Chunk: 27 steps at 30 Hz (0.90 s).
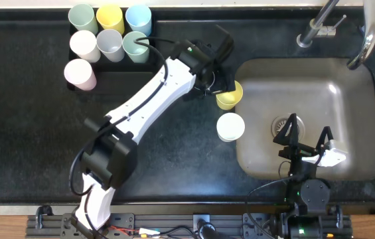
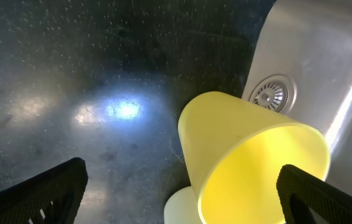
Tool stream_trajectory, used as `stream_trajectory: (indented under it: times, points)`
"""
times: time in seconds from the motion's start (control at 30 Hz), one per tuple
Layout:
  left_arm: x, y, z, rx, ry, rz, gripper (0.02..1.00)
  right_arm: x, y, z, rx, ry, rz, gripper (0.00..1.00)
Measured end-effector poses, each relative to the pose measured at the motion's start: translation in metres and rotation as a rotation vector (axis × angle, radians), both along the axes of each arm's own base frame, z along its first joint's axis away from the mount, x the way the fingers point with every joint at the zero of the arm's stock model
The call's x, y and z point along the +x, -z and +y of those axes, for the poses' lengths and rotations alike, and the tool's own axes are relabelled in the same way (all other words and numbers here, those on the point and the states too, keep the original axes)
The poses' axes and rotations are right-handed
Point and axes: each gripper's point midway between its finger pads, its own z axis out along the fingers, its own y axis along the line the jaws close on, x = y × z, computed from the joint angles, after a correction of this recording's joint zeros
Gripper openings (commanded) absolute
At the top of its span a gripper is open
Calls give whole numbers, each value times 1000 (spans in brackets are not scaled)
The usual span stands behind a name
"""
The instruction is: Store Cups
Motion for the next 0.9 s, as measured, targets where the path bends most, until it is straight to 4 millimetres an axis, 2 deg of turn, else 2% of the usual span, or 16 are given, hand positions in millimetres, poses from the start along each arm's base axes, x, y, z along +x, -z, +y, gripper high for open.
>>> stream_trajectory:
  times: [0.2, 0.33, 0.4, 0.47, 0.53, 0.7, 0.9]
  points:
    - [-4, 7, 2, 13, -1, 29, 932, 0, 0, 0, 0, 0, 0, 998]
    - [-4, 12, 2, 19, -1, 39, 923, 0, 0, 0, 0, 0, 0, 998]
    - [-5, 16, 1, 18, 0, 48, 877, 0, 0, 0, 0, 0, 0, 996]
    - [-5, 19, -1, 16, -2, 54, 711, 0, 0, 0, 0, 0, 0, 998]
    - [-4, 22, -2, 13, -3, 56, 459, 0, 0, 0, 0, 0, 0, 996]
    - [2, 21, -7, -6, -1, 34, 49, 0, 0, 0, 0, 0, 0, 998]
    - [12, 19, -2, -13, -18, 12, 36, 0, 0, 0, 0, 0, 0, 998]
